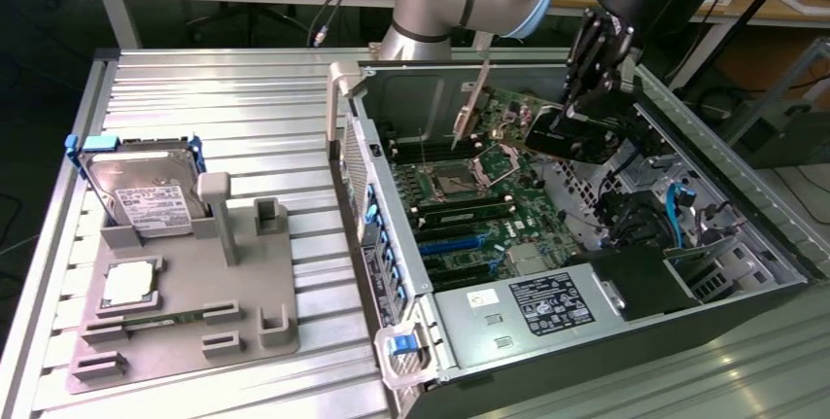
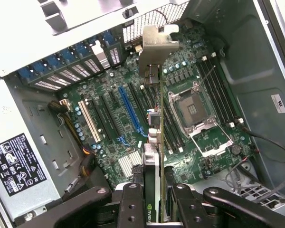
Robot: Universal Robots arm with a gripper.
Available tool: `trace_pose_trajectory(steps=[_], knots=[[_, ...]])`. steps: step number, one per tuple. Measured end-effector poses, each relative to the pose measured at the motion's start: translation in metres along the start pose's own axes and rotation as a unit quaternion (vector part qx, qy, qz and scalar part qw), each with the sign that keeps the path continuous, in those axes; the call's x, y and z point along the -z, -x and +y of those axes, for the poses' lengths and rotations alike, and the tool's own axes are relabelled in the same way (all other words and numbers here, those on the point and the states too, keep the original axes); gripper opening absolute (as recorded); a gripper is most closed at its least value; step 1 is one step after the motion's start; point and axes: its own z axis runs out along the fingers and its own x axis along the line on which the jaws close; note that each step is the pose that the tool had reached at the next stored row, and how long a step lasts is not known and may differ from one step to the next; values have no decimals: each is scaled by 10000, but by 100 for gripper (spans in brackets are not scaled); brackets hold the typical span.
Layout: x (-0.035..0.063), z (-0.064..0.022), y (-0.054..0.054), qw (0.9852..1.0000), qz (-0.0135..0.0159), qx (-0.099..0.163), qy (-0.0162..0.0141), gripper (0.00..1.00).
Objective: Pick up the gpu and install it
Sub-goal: 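Insert the gpu into the slot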
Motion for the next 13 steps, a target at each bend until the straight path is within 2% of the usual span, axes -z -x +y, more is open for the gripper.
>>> trace_pose_trajectory(steps=[13], knots=[[0, 0, 0, 9996, 14, 296, 12, 27]])
